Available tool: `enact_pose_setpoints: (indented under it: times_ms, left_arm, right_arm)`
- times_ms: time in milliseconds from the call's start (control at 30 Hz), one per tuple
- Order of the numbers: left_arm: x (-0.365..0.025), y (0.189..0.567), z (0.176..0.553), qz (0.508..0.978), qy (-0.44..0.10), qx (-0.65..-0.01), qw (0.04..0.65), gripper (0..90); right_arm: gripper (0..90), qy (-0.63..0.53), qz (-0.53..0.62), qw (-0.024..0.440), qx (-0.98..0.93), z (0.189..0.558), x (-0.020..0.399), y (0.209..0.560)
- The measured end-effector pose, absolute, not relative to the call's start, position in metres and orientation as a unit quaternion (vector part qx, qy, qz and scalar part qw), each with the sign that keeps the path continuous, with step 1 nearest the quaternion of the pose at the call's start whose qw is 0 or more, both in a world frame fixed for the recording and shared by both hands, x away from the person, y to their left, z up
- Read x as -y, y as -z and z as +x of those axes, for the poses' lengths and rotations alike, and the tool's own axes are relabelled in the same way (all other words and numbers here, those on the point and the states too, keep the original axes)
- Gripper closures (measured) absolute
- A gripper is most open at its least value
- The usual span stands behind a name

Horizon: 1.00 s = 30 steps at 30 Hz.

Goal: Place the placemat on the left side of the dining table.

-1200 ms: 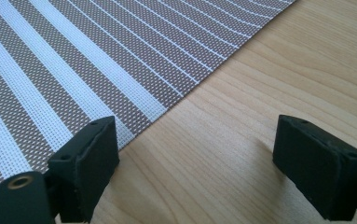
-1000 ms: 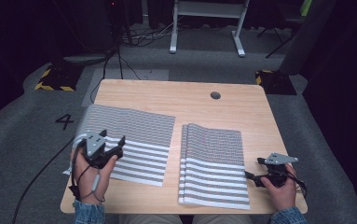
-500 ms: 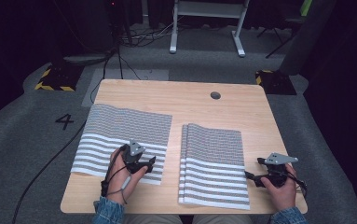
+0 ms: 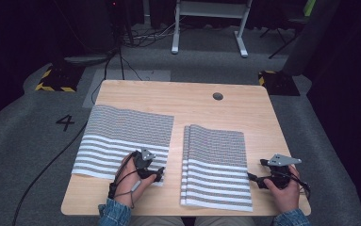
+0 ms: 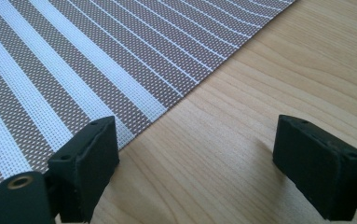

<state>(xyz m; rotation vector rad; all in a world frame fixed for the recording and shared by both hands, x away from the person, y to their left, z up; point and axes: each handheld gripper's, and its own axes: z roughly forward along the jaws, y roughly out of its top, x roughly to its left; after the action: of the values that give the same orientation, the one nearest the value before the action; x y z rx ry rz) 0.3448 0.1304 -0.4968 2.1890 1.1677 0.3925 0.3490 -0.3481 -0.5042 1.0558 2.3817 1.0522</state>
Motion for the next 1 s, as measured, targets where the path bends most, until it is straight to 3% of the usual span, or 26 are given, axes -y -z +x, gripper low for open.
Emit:
enact_pose_setpoints:
  times_ms: [167,333,500,567,733,1000]
  left_arm:
    - [-0.13,0.496,0.347,0.826,-0.155,-0.443,0.313,21.5]
    - [-0.135,0.496,0.352,0.818,-0.162,-0.445,0.326,44.4]
    - [-0.147,0.501,0.358,0.815,-0.178,-0.425,0.35,73.3]
    - [-0.147,0.501,0.358,0.819,-0.192,-0.418,0.344,79.9]
    - [-0.149,0.501,0.359,0.812,-0.183,-0.429,0.351,85.7]
    - [-0.16,0.488,0.353,0.794,-0.202,-0.4,0.411,87.6]
  right_arm:
    - [14.3,-0.369,0.371,0.165,-0.836,0.349,0.348,0.504]
    - [14.3,-0.369,0.371,0.165,-0.836,0.349,0.348,0.504]
    - [14.3,-0.369,0.371,0.165,-0.836,0.349,0.348,0.504]
    - [14.2,-0.37,0.37,0.165,-0.836,0.349,0.348,0.504]
    - [14.3,-0.369,0.371,0.165,-0.836,0.349,0.348,0.504]
    - [14.3,-0.369,0.371,0.165,-0.836,0.349,0.348,0.504]
